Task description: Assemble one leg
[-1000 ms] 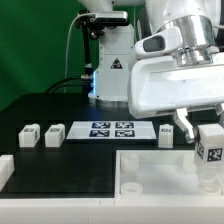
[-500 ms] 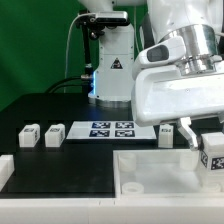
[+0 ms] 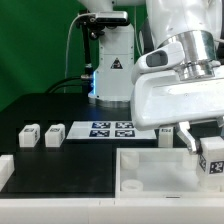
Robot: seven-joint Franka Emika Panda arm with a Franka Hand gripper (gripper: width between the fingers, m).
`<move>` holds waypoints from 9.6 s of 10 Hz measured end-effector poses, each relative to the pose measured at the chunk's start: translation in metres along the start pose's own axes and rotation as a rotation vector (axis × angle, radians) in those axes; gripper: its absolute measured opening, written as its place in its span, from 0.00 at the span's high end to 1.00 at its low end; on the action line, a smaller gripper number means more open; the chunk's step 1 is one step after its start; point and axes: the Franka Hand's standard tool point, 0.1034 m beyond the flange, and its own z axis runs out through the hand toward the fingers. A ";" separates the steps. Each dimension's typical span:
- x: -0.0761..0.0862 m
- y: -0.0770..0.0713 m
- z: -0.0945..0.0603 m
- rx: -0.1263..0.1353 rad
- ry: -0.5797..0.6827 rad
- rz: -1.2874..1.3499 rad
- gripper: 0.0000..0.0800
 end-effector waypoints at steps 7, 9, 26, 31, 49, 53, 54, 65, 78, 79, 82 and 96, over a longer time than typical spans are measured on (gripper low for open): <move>-0.003 0.000 0.001 0.002 -0.013 0.000 0.20; -0.003 0.000 0.001 0.002 -0.013 0.000 0.19; -0.003 0.010 0.011 0.103 -0.638 0.193 0.33; -0.003 0.005 0.011 -0.022 -0.657 0.600 0.64; -0.008 -0.008 0.019 0.019 -0.549 0.521 0.19; -0.009 -0.009 0.020 0.011 -0.550 0.564 0.30; -0.013 -0.007 0.020 -0.022 -0.563 0.670 0.55; -0.005 -0.010 0.023 -0.171 -0.589 1.568 0.64; 0.005 0.001 0.024 0.051 -0.496 0.426 0.52; 0.004 0.003 0.024 0.027 -0.501 0.510 0.52; 0.002 0.005 0.024 -0.055 -0.514 0.818 0.61; 0.000 -0.002 0.019 -0.068 -0.556 0.931 0.23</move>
Offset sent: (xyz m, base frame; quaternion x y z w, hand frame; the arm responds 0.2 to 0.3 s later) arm 0.0000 0.0000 0.0000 0.0000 0.0000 0.0000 1.0000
